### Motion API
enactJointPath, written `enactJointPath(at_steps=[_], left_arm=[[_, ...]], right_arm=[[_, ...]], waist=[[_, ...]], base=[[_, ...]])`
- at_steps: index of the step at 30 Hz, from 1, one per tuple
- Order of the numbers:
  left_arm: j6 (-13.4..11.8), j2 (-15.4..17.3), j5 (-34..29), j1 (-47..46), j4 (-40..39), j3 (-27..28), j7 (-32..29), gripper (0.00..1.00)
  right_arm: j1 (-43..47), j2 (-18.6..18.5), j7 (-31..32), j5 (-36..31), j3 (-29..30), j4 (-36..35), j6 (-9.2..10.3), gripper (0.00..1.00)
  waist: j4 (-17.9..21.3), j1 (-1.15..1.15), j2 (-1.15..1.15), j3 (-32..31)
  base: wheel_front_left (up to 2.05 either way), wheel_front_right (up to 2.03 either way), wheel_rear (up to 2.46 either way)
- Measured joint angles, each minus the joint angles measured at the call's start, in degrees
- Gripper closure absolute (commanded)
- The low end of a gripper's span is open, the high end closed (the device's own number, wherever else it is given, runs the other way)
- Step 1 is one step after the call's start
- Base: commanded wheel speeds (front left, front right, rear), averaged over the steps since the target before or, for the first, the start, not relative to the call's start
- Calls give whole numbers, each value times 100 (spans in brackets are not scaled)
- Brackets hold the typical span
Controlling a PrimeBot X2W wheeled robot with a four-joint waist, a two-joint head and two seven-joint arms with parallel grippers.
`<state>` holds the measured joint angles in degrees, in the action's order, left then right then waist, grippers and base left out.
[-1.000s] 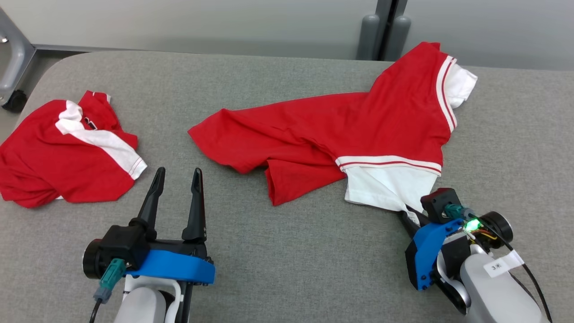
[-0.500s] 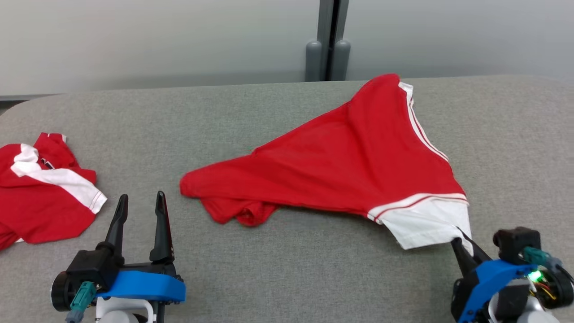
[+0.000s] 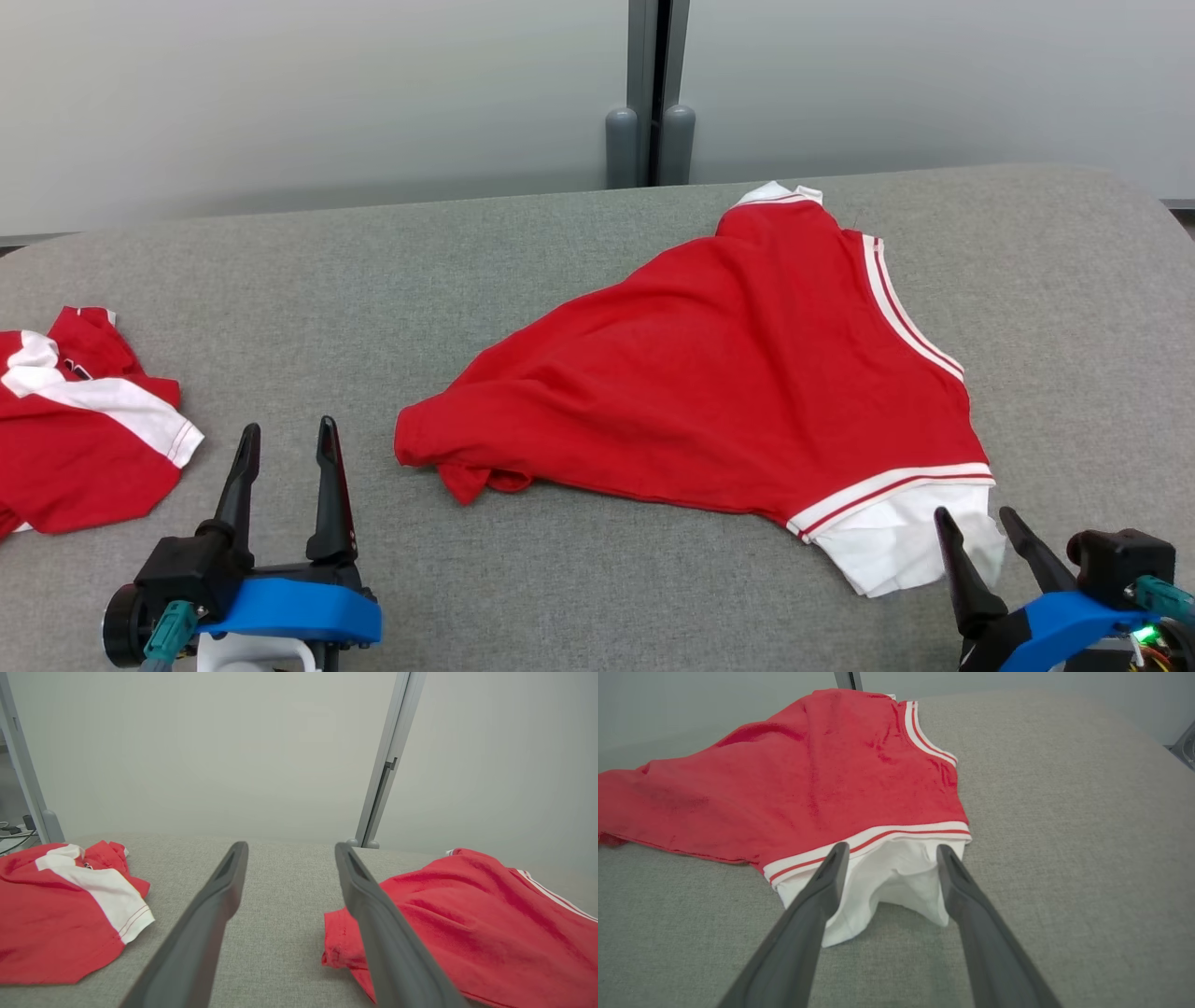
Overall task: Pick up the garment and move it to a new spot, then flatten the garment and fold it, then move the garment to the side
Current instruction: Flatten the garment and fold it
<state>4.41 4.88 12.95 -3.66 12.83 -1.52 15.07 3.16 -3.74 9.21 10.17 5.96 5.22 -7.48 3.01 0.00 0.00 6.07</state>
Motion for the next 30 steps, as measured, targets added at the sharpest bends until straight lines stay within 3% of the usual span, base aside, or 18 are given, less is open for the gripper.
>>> enactJointPath(at_steps=[5, 12, 19, 30], left_arm=[[11, -18, 9, 20, 60, -51, -1, 0], [0, -35, 22, 45, 107, -35, 0, 0], [65, -49, 83, 20, 433, -158, -85, 0], [270, -58, 860, -1005, 1714, -864, -1201, 0]], right_arm=[[-6, 57, -550, 312, 30, -266, -1, 0], [-211, 75, -1313, 127, 63, -304, -1, 0], [-589, 81, -1429, 132, -99, 80, -1, 0], [-776, 85, -1432, 133, -326, 190, 0, 0]], waist=[[-40, 0, 0, -43], [-57, 0, 0, -98], [-143, 0, 0, -157], [-38, 0, 0, 112]], base=[[0, 0, 0], [0, 0, 0], [0, 0, 0], [0, 0, 0]])
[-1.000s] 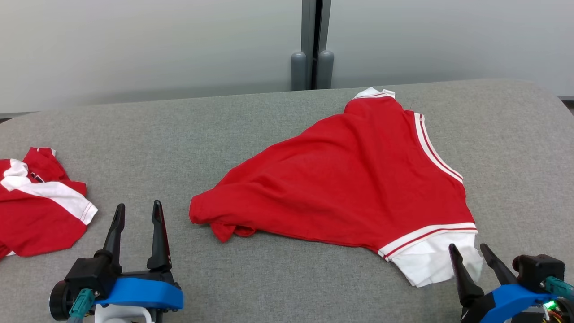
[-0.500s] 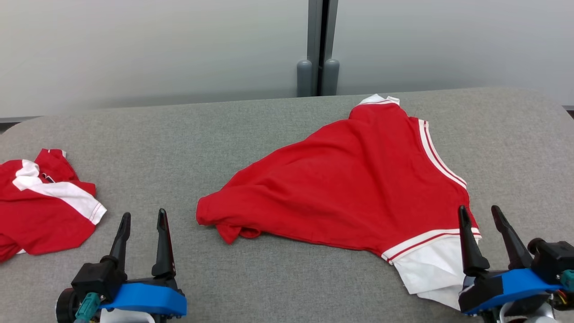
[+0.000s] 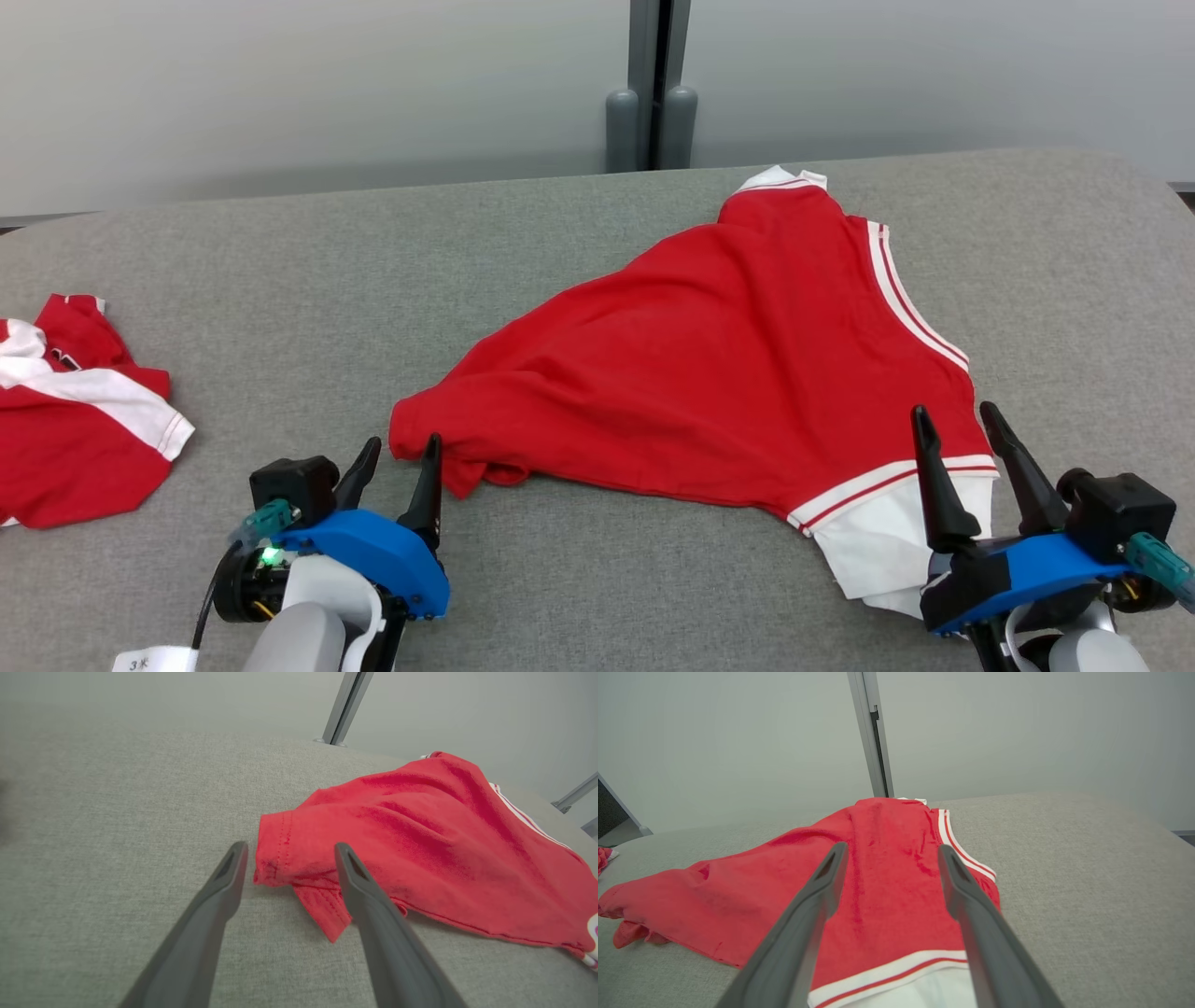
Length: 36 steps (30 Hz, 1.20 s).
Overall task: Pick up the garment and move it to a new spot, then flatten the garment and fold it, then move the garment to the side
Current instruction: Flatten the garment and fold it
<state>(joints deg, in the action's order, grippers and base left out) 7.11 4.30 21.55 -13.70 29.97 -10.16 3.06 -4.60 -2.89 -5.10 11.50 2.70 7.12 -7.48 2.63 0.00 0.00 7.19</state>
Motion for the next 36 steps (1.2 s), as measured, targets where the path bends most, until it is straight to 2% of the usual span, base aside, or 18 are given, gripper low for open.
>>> enactJointPath(at_steps=[5, 10, 11, 12, 15, 19, 25, 30, 32, 33, 34, 36], left_arm=[[1, 38, 391, -331, 487, 27, -298, 0], [1, 31, 853, -542, 643, -10, -405, 0], [1, 36, 956, -555, 643, -103, -469, 62], [1, 44, 1058, -561, 644, -185, -534, 100], [2, 122, 1339, -567, 575, -466, -641, 100], [8, 248, 1568, -554, 325, -689, -437, 100], [10, 422, 1862, -22, -272, -744, -297, 100], [-29, 520, 2051, 704, -1022, -798, -622, 100], [-152, 567, 2128, 970, -1349, -844, -834, 100], [-218, 605, 2131, 1088, -1484, -868, -939, 85], [-274, 642, 2131, 1194, -1600, -894, -1020, 0], [-396, 693, 2068, 1330, -1779, -892, -1021, 0]], right_arm=[[-104, 1, -12, 16, -115, 46, -1, 0], [-118, 0, -60, 63, -132, 104, -1, 0], [-124, 1, -73, 69, -135, 113, -1, 0], [-133, 1, -87, 78, -137, 124, 0, 0], [-138, 1, -114, 88, -131, 155, -1, 0], [-138, 1, -151, 87, -85, 177, 0, 0], [-104, 2, -148, 85, -47, 144, -1, 0], [-19, 2, -118, 85, 9, 112, -1, 0], [19, 2, -105, 86, 24, 107, 0, 0], [20, 2, -103, 86, 29, 103, 0, 0], [20, 1, -101, 86, 35, 97, 0, 0], [19, 2, -93, 88, 13, 88, 0, 0]], waist=[[144, 0, 0, 104], [227, 0, 0, 164], [234, 0, 0, 173], [235, 0, 0, 180], [215, 0, 0, 190], [121, 0, 0, 160], [-74, 0, 0, 65], [-264, 0, 0, 7], [-334, 0, 0, -4], [-362, 0, 0, -5], [-390, 0, 0, -5], [-437, 0, 0, -1]], base=[[0, 0, 0], [0, 0, 0], [0, 0, 0], [0, 0, 0], [0, 0, 0], [0, 0, 0], [0, 0, 0], [0, 0, 0], [0, 0, 0], [0, 0, 0], [0, 0, 0], [0, 0, 0]])
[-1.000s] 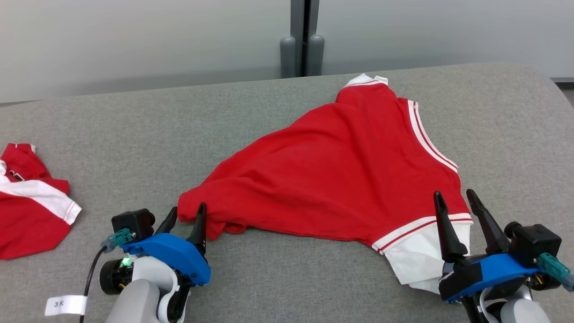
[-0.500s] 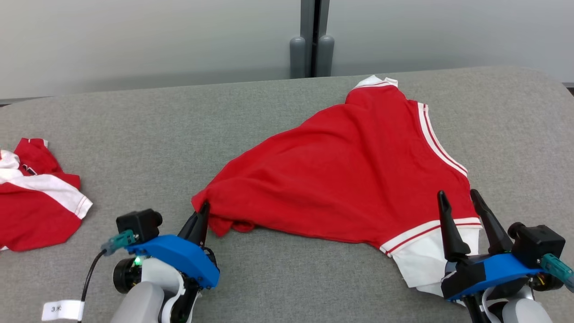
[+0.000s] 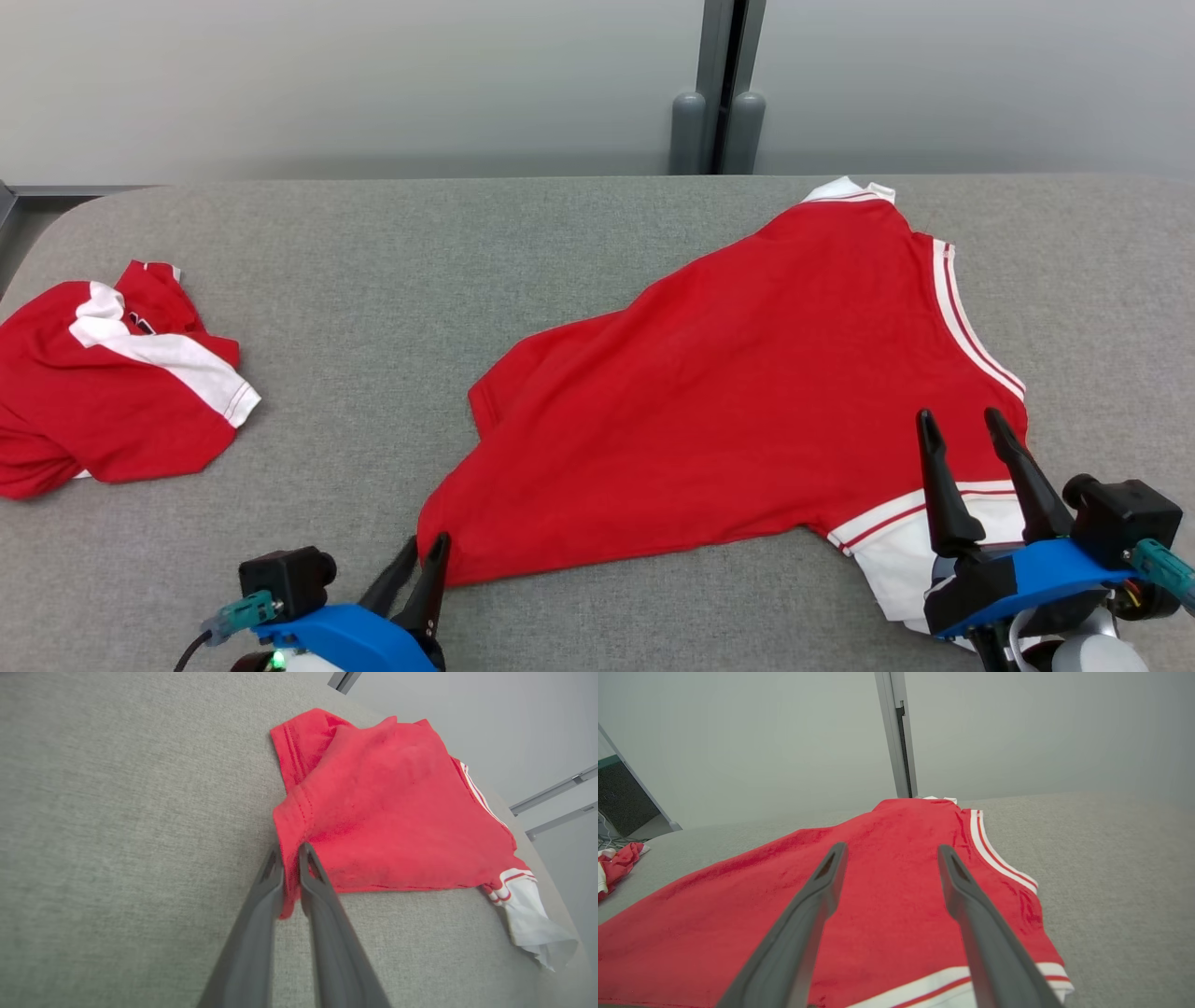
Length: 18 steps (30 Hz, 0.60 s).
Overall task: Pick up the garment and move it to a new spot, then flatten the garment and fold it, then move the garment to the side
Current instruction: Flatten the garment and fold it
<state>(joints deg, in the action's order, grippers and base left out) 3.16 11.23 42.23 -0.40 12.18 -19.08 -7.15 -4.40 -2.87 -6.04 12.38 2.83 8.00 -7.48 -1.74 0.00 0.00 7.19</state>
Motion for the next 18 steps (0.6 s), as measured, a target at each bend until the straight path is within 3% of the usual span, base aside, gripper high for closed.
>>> enactJointPath(at_steps=[7, 18], left_arm=[[-215, 157, -576, -4, 22, 20, 641, 0], [-318, 159, -1313, -802, 421, 215, 2090, 0]], right_arm=[[-2, 0, 46, 16, -32, -2, -1, 0], [3, 0, 152, 15, 71, -45, -1, 0]], waist=[[-42, 0, 0, -42], [61, 0, 0, -120]], base=[[0, 0, 0], [0, 0, 0]])
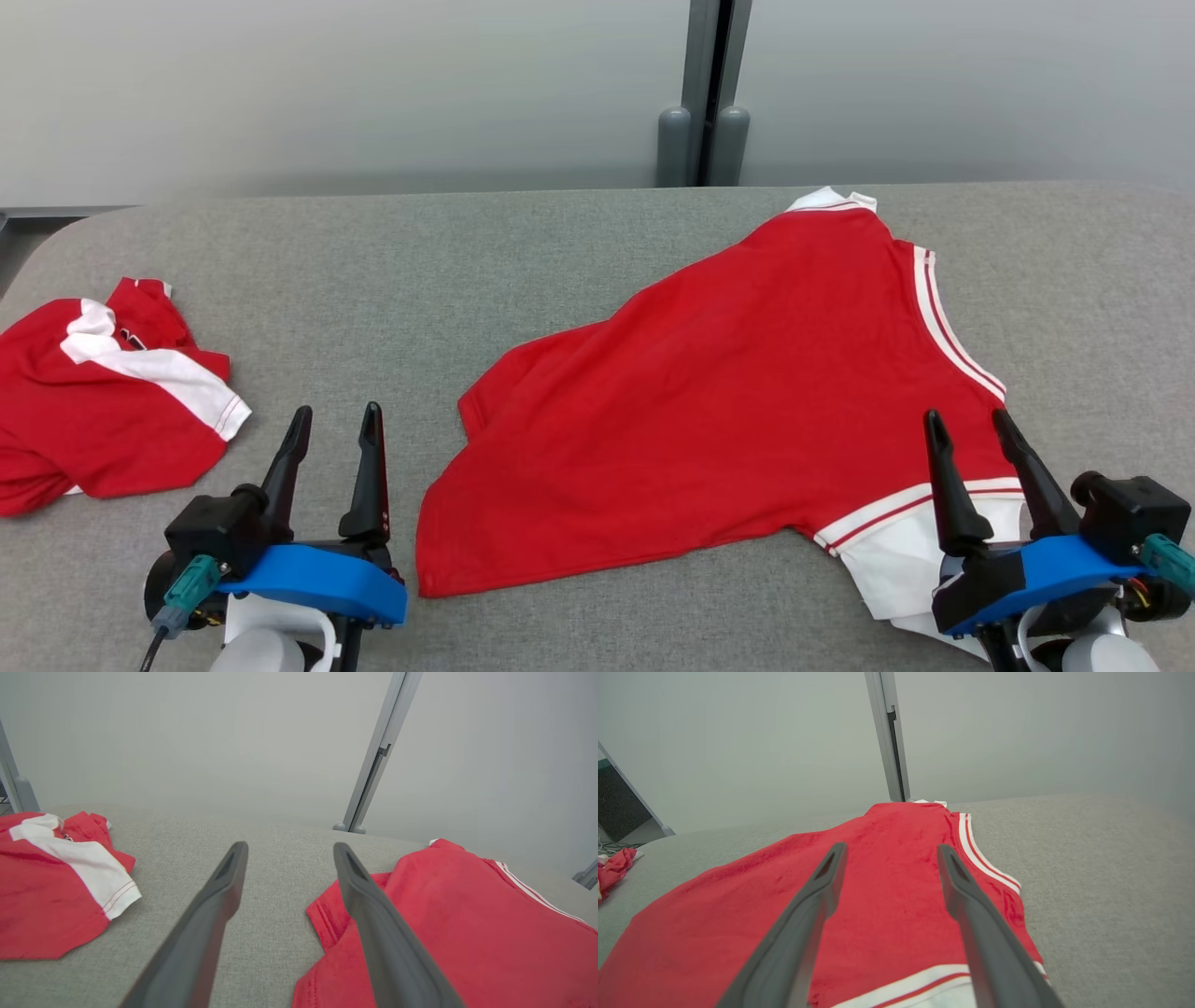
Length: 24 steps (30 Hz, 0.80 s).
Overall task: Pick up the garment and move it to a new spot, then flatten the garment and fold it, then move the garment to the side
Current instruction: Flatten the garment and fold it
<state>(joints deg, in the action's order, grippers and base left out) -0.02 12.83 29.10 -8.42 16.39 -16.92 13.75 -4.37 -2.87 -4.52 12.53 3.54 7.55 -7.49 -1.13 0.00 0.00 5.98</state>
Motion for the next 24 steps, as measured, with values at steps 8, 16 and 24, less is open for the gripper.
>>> enactJointPath(at_steps=[8, 16, 24], left_arm=[[5, -105, -207, 30, 41, 305, 123, 0], [108, -158, -366, 88, -120, 553, 124, 0], [257, -268, -549, -211, -187, 559, 124, 0]], right_arm=[[9, 0, 470, 76, 92, 36, 1, 0], [-1121, -285, 2502, -29, -110, 283, 1, 0], [-2674, -654, 3712, -19, -443, 1250, 0, 0]], waist=[[173, 0, 0, 51], [227, 0, 0, 363], [-30, 0, 0, 781]], base=[[0, 0, 0], [0, 0, 0], [0, 0, 0]])
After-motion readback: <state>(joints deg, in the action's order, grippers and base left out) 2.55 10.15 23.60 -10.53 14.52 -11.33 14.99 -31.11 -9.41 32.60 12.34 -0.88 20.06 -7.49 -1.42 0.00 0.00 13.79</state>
